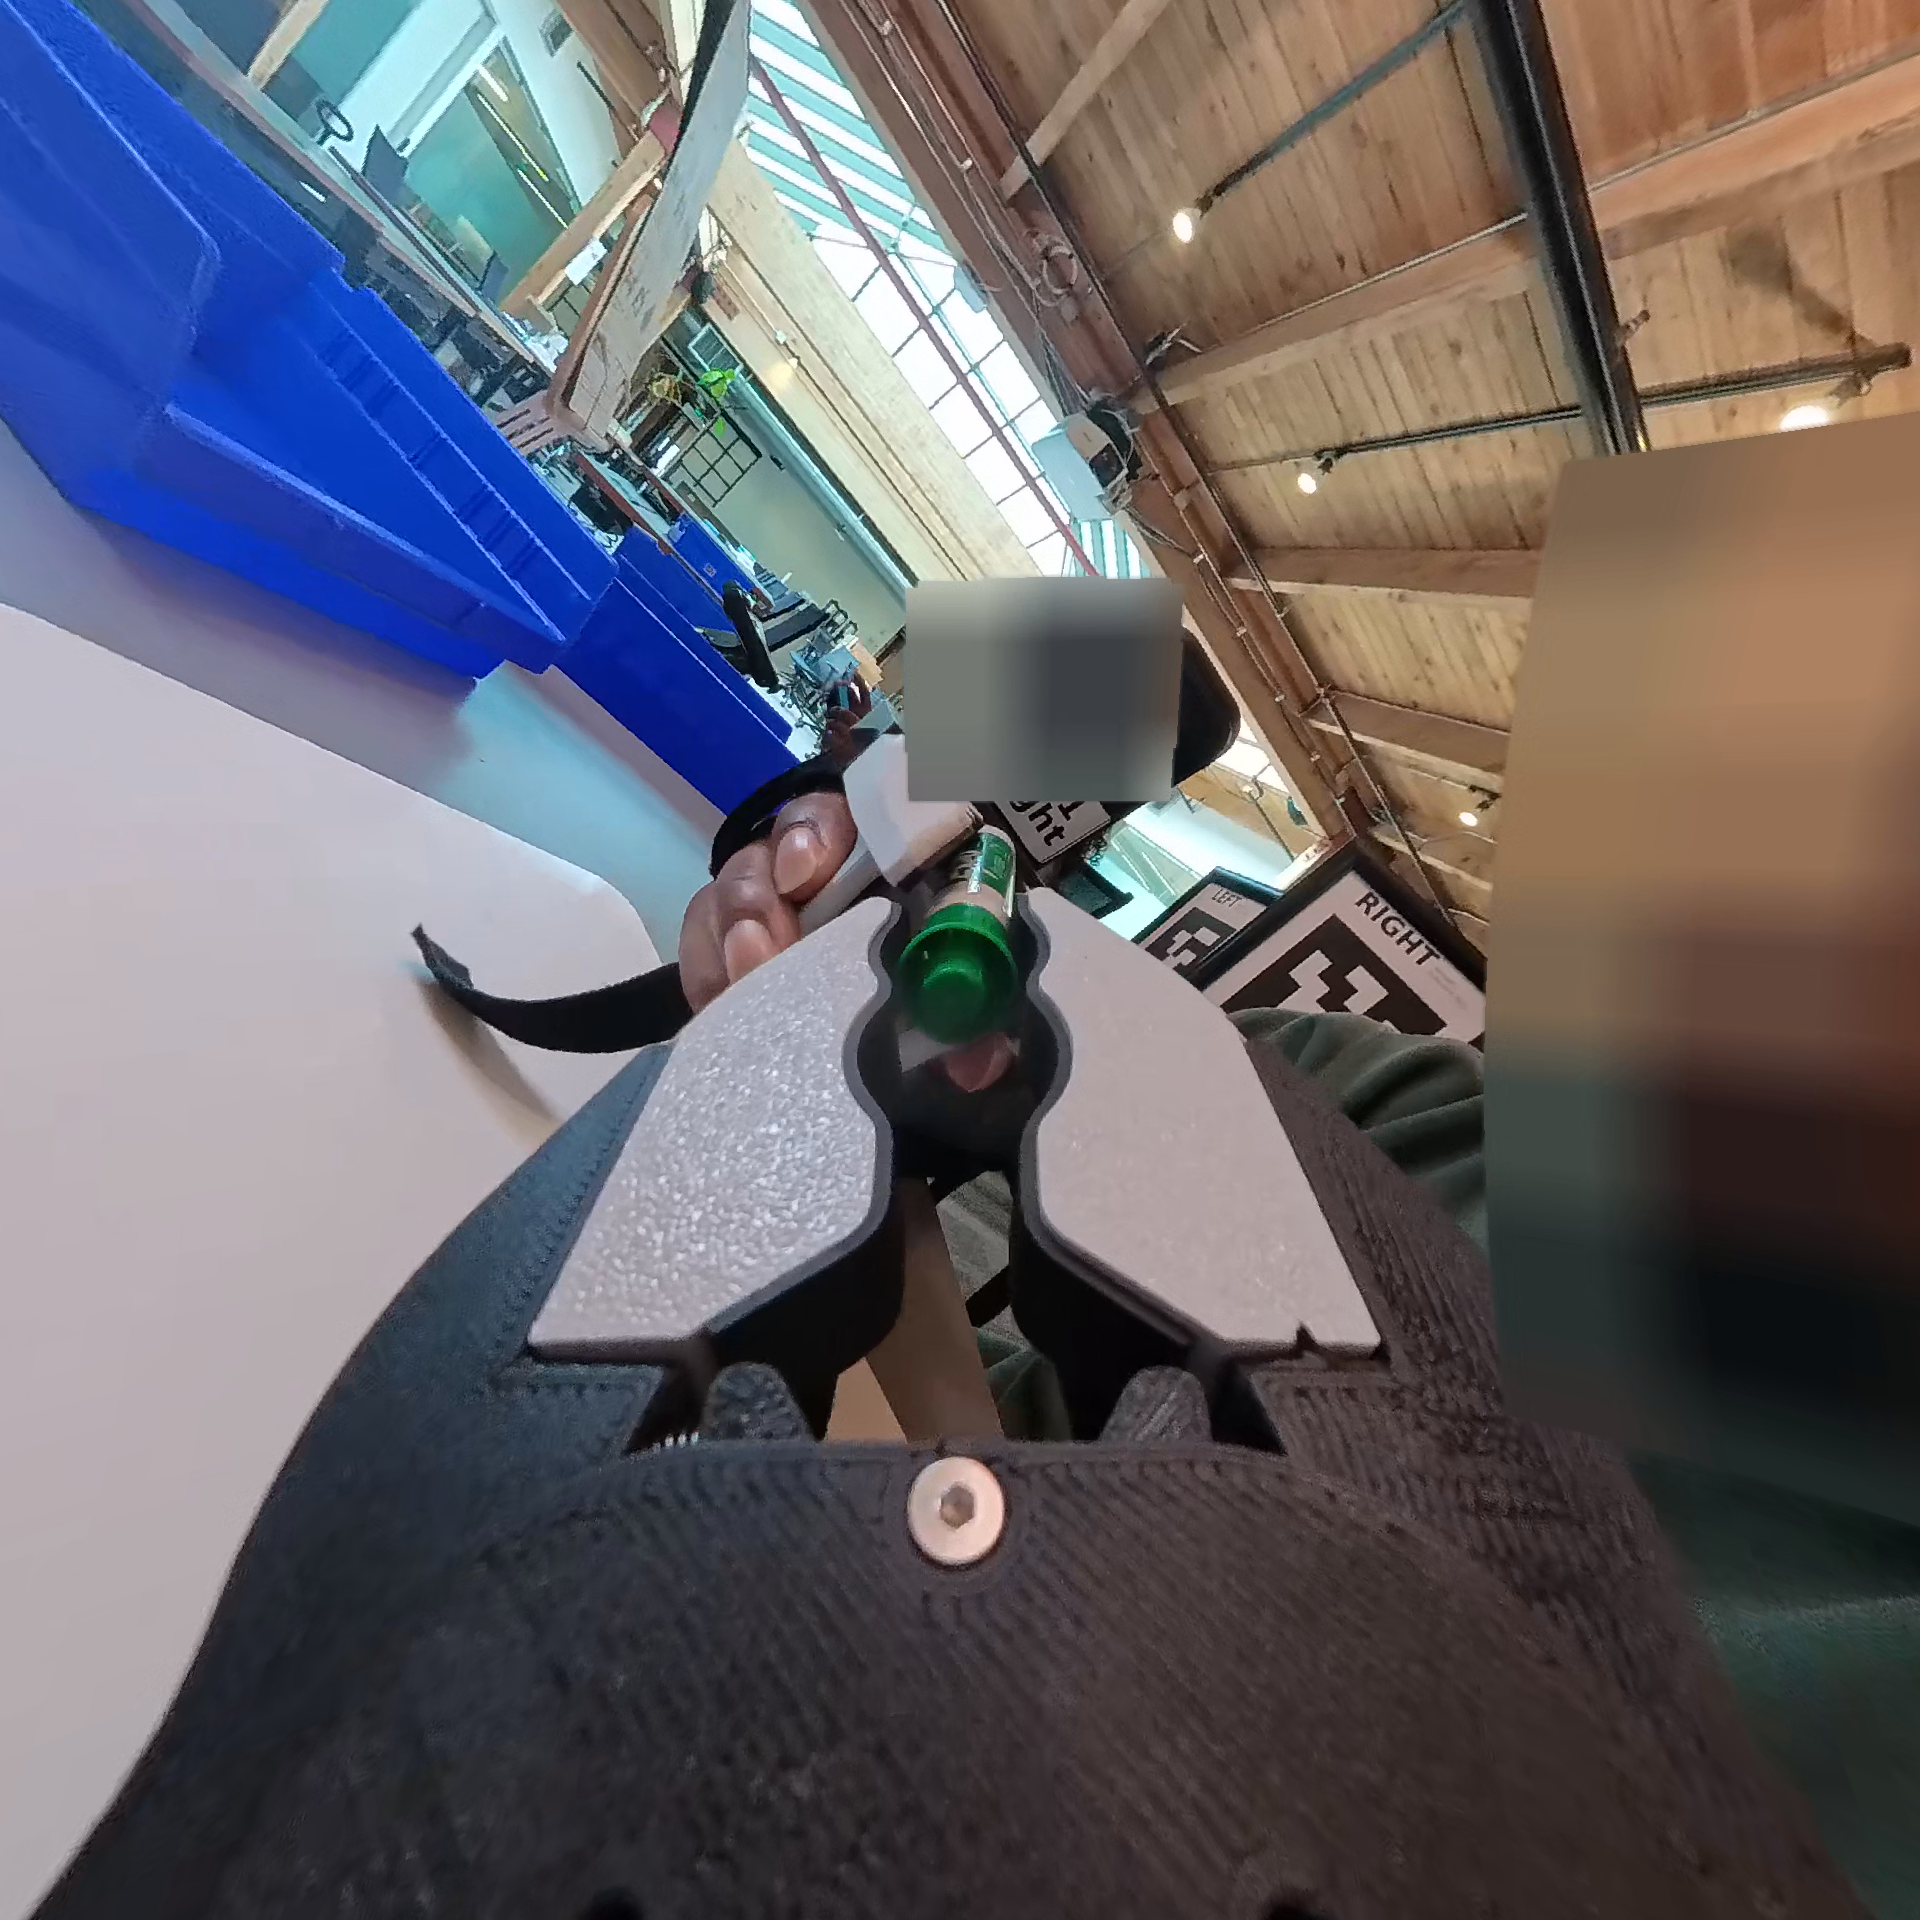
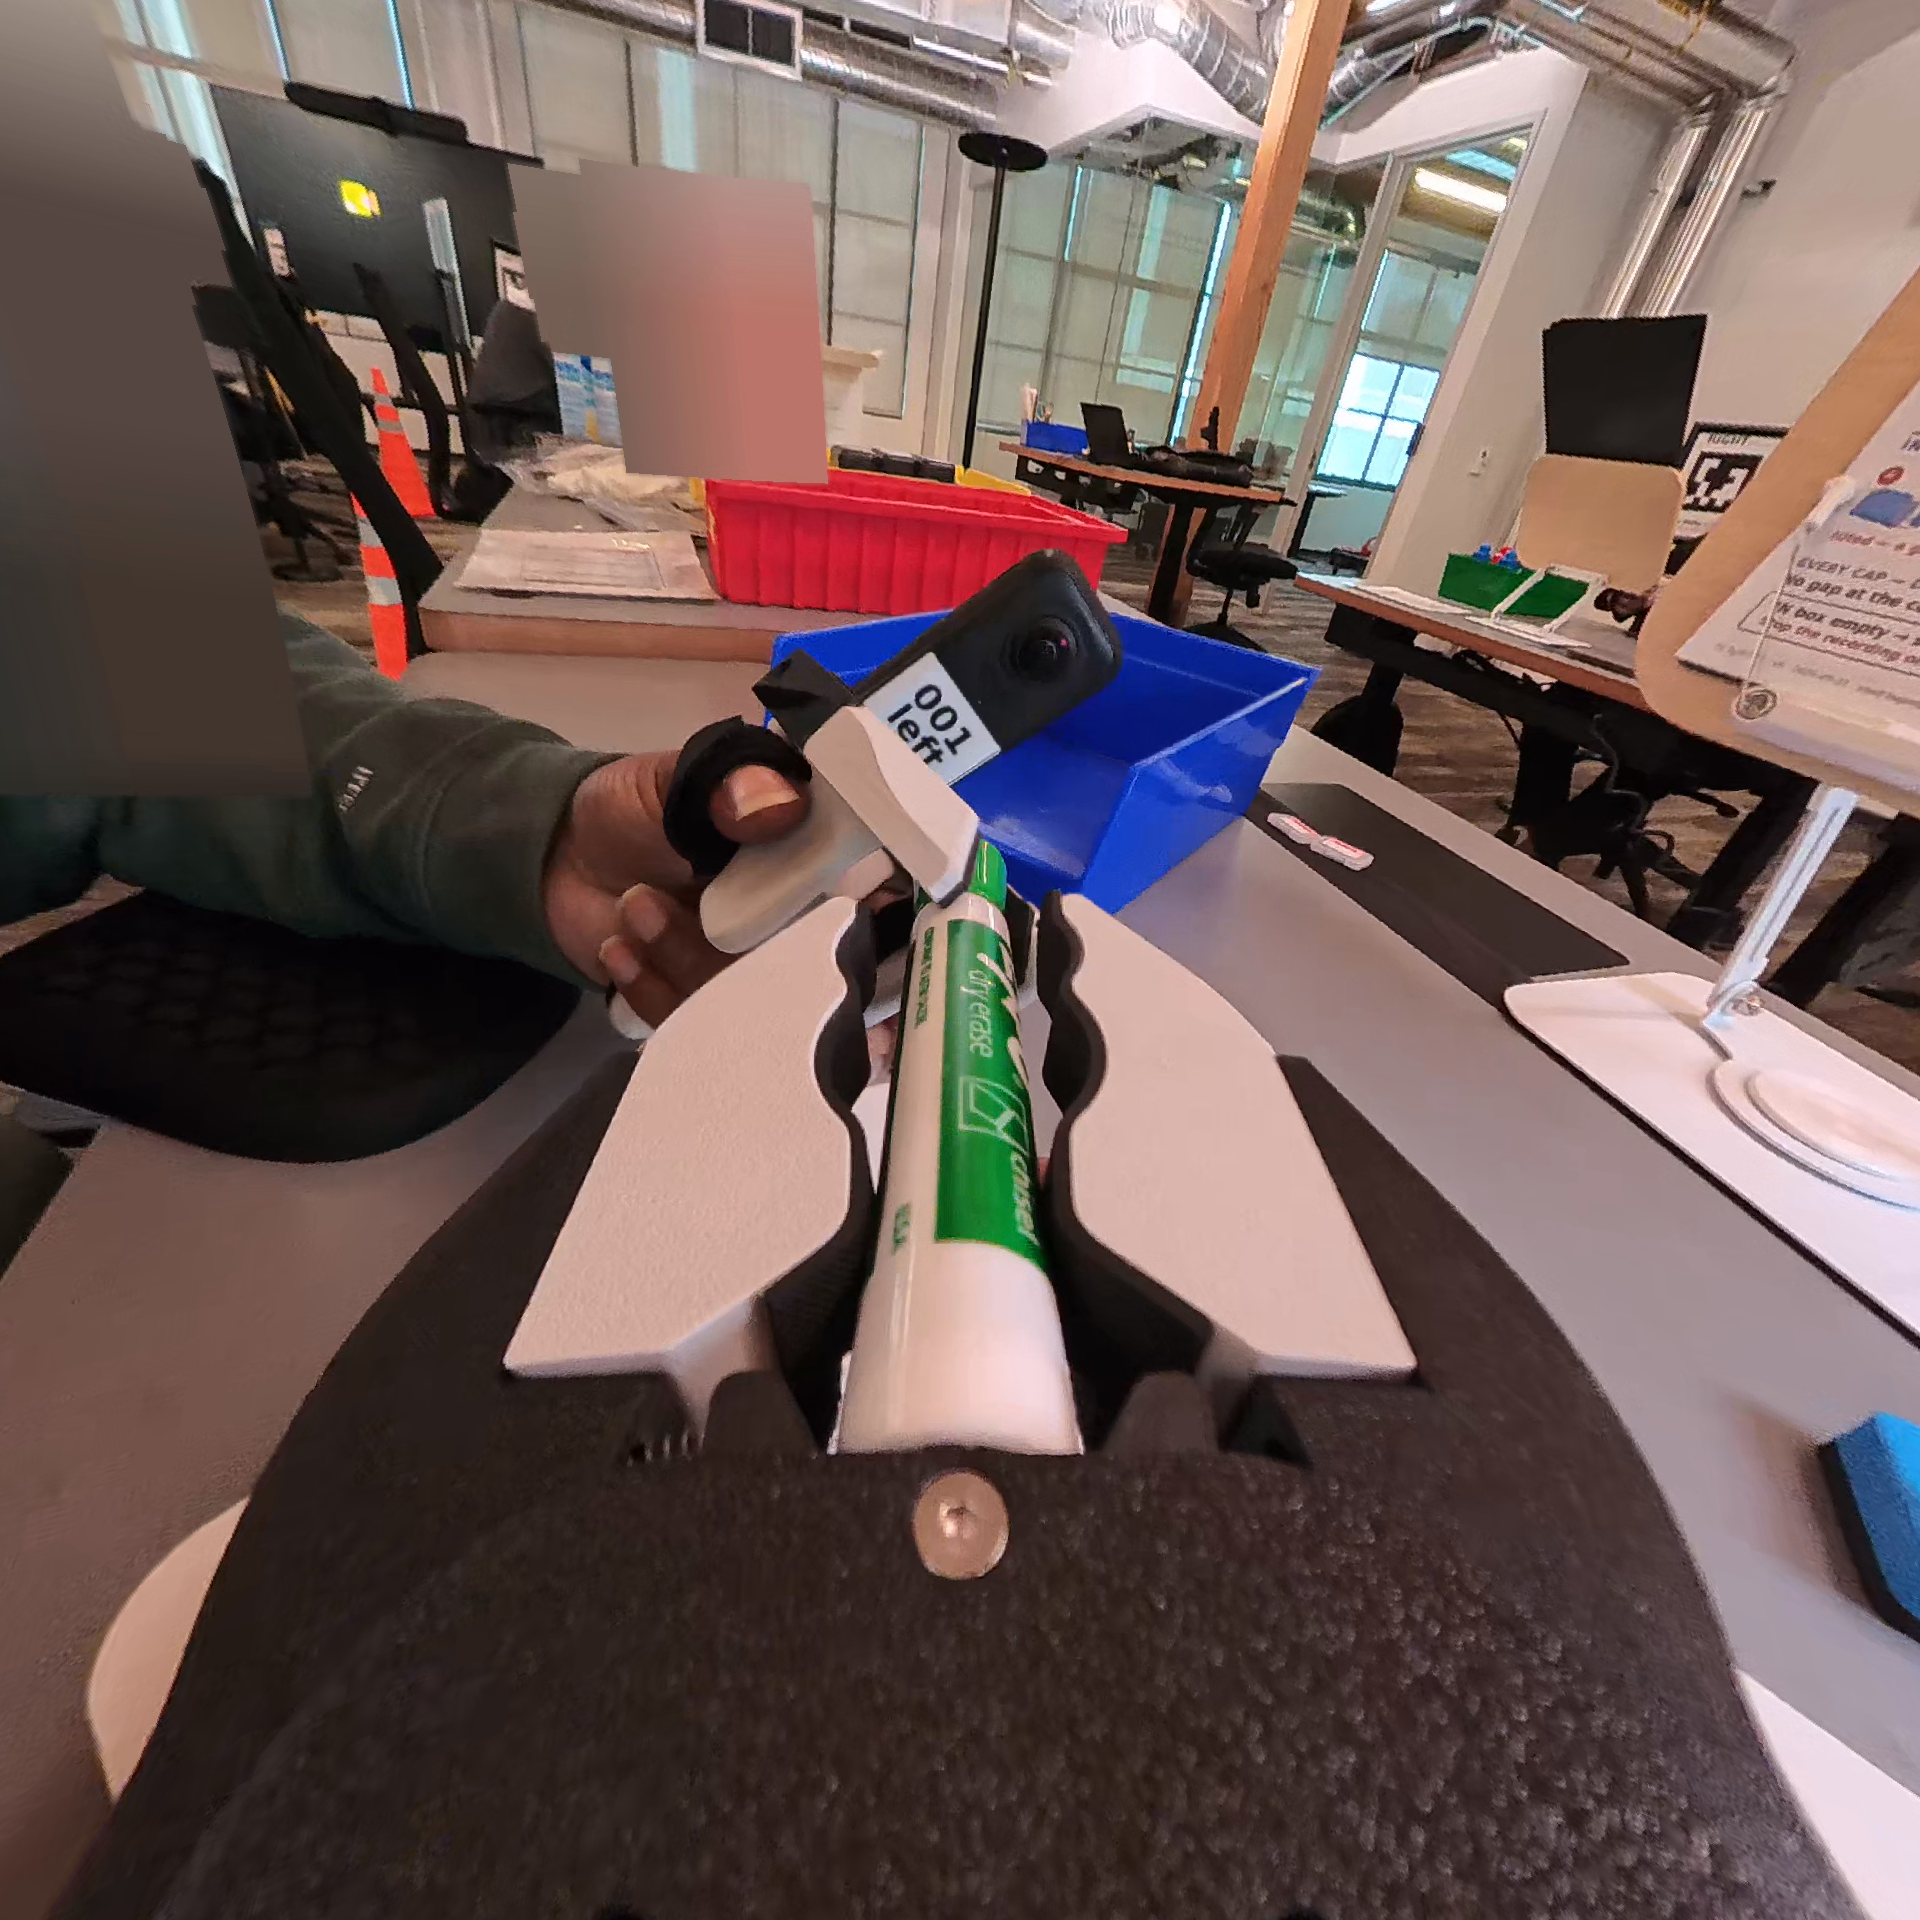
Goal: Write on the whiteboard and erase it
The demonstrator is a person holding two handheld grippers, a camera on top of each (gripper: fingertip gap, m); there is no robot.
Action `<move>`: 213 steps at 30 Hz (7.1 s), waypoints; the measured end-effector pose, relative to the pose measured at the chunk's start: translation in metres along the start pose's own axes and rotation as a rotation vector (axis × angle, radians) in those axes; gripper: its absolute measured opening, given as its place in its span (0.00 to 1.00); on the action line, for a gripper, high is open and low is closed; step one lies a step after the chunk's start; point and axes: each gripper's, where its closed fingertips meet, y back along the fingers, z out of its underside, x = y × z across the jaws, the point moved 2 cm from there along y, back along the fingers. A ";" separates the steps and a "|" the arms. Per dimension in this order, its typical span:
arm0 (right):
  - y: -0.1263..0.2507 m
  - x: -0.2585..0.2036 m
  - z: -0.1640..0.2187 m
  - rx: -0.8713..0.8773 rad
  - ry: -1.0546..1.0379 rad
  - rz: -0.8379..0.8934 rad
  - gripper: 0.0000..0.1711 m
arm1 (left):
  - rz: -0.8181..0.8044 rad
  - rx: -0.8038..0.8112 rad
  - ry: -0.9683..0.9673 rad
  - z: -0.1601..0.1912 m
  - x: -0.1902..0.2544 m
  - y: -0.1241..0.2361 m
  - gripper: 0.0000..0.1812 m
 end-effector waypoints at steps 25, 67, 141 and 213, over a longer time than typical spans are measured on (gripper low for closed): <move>0.013 0.023 0.029 -0.192 -0.084 -0.091 0.20 | -0.478 0.007 -0.572 -0.017 -0.020 0.086 0.10; -0.031 0.007 0.085 -0.677 -0.075 -0.237 0.20 | -0.611 -0.192 -0.845 0.020 -0.036 0.087 0.11; -0.031 0.001 0.110 -1.098 -0.005 -0.315 0.18 | -0.641 -0.253 -0.861 0.023 -0.036 0.087 0.11; -0.002 -0.005 0.105 -1.292 0.101 -0.350 0.19 | -0.640 -0.277 -0.855 0.025 -0.037 0.087 0.11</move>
